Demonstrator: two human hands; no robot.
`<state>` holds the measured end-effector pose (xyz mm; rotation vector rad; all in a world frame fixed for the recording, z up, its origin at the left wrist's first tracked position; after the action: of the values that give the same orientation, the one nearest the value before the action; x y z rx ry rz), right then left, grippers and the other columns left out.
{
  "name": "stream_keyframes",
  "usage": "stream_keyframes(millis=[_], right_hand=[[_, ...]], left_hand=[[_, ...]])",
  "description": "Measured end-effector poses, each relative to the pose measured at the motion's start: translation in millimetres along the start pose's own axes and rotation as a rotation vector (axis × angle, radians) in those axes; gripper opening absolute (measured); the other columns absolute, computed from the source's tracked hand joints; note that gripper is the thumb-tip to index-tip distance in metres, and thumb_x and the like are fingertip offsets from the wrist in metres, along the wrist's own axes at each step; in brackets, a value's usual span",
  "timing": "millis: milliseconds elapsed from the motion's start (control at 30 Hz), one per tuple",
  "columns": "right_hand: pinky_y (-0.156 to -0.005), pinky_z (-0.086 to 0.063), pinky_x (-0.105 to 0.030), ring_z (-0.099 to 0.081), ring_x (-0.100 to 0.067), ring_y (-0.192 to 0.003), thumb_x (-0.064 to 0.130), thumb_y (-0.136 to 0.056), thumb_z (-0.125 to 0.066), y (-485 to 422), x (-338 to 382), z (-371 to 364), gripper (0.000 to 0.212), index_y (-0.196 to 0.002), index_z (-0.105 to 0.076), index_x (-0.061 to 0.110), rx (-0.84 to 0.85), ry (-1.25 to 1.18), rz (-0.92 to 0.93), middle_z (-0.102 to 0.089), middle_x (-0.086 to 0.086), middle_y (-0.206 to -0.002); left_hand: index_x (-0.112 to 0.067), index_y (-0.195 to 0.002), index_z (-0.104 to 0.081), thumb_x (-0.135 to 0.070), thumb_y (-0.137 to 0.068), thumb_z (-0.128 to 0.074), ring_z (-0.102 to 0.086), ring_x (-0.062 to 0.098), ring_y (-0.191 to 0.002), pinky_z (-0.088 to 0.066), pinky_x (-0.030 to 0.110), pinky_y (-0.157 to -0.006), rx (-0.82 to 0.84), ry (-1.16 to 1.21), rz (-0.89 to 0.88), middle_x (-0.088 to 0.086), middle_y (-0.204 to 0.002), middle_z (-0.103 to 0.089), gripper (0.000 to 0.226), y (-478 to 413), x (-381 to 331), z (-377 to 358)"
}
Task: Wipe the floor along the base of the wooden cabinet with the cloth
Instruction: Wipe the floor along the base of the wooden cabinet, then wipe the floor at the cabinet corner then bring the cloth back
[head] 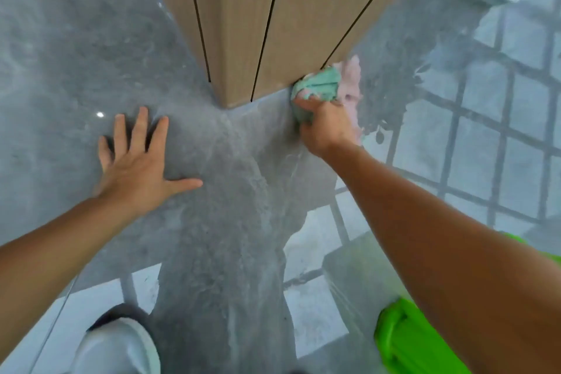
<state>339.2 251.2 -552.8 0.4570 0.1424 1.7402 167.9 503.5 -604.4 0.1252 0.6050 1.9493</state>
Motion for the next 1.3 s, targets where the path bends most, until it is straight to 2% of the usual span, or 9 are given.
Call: stream_keyframes(millis=[100, 200, 300, 400, 533, 733, 833, 967, 1300], right_hand=[[-0.092, -0.051, -0.034, -0.062, -0.025, -0.103, 0.049, -0.073, -0.061, 74.8, 67.4, -37.8, 0.032, -0.104, -0.070, 0.049, 0.378, -0.085, 0.062, -0.064, -0.001, -0.117], [-0.088, -0.054, -0.037, -0.064, -0.031, -0.104, 0.031, -0.075, -0.062, 172.2, 107.7, -53.1, 0.030, -0.101, -0.073, 0.025, 0.771, -0.276, 0.004, -0.070, -0.011, -0.107], [-0.074, -0.052, -0.028, -0.067, -0.022, -0.084, -0.006, -0.080, -0.052, 256.9, 97.9, -21.7, 0.028, -0.090, -0.074, 0.008, 0.729, -0.849, -0.281, -0.072, -0.011, -0.090], [-0.052, -0.051, -0.022, -0.065, -0.015, -0.063, -0.018, -0.081, -0.043, 313.3, 56.1, 33.1, 0.039, -0.084, -0.069, 0.011, 0.652, -1.531, -0.674, -0.070, -0.008, -0.079], [-0.076, -0.051, -0.036, -0.060, -0.026, -0.078, -0.006, -0.090, -0.049, 341.7, -8.7, 120.5, 0.028, -0.111, -0.062, 0.008, 0.500, -1.940, -0.897, -0.064, -0.020, -0.096], [-0.059, -0.052, -0.022, -0.064, -0.015, -0.070, -0.012, -0.084, -0.058, 367.2, -102.7, 247.4, 0.029, -0.103, -0.062, 0.011, 0.041, -1.802, -0.815, -0.068, -0.008, -0.088], [-0.063, -0.048, -0.028, -0.059, -0.020, -0.074, -0.013, -0.085, -0.058, 398.7, -127.3, 293.5, 0.030, -0.110, -0.059, 0.004, -0.095, -1.708, -0.831, -0.064, -0.014, -0.093], [-0.069, -0.049, -0.031, -0.059, -0.018, -0.077, -0.008, -0.084, -0.061, 447.7, -144.3, 337.7, 0.033, -0.115, -0.060, 0.003, -0.245, -1.565, -0.886, -0.065, -0.013, -0.100], [-0.083, -0.055, -0.031, -0.065, -0.004, -0.084, 0.011, -0.082, -0.069, 553.9, -169.3, 376.9, 0.031, -0.112, -0.068, 0.018, -0.688, -1.203, -1.038, -0.073, 0.005, -0.102]], left_hand=[[-0.019, -0.147, -0.023, -0.055, -0.064, -0.076, -0.020, 0.033, -0.145, -0.023, 0.051, -0.115, 0.032, 0.401, 0.094, 0.014, -0.159, -0.022, 0.105, 44.1, -34.0, 6.5], [-0.010, -0.138, -0.044, -0.027, -0.075, -0.068, -0.047, 0.033, -0.129, -0.038, 0.041, -0.107, 0.310, 0.667, 0.203, 0.017, -0.145, -0.047, 0.070, 122.7, -49.0, 14.2], [-0.028, -0.119, -0.060, -0.053, -0.072, -0.064, -0.060, 0.027, -0.113, -0.051, 0.045, -0.093, 0.541, 0.728, 0.427, 0.002, -0.125, -0.063, 0.054, 221.4, -41.4, 44.9], [-0.042, -0.100, -0.066, -0.064, -0.067, -0.069, -0.067, 0.002, -0.094, -0.049, 0.027, -0.073, 0.667, 0.912, 0.432, -0.015, -0.100, -0.074, 0.040, 297.1, -71.2, 84.1], [-0.024, -0.107, -0.070, -0.049, -0.068, -0.075, -0.072, 0.008, -0.089, -0.053, 0.022, -0.067, 0.742, 1.147, 0.408, -0.007, -0.098, -0.078, 0.046, 318.2, -173.0, 118.2], [-0.018, -0.112, -0.064, -0.026, -0.092, -0.056, -0.068, 0.032, -0.090, -0.052, 0.054, -0.082, 0.864, 1.148, 0.288, 0.012, -0.103, -0.071, 0.023, 331.8, -331.1, 161.9], [-0.023, -0.100, -0.065, -0.027, -0.094, -0.052, -0.063, 0.027, -0.075, -0.050, 0.043, -0.067, 0.910, 1.064, 0.201, 0.011, -0.093, -0.067, 0.014, 358.6, -381.2, 186.0], [-0.021, -0.105, -0.066, -0.024, -0.095, -0.050, -0.064, 0.032, -0.091, -0.048, 0.055, -0.086, 0.998, 0.983, 0.137, 0.017, -0.108, -0.067, 0.019, 404.1, -422.7, 208.8], [-0.018, -0.121, -0.066, -0.033, -0.094, -0.042, -0.068, 0.019, -0.095, -0.058, 0.034, -0.068, 1.419, 0.990, 0.161, 0.010, -0.119, -0.069, 0.039, 498.4, -477.9, 208.1]])
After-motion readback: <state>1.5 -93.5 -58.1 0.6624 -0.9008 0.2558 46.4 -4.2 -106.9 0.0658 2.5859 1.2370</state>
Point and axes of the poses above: each hand's wrist, its own y-axis away from the middle knuckle, its own z-axis out of the back of the hand, x = y × z, the point moved 2 cm from there along -y, towards the middle knuckle
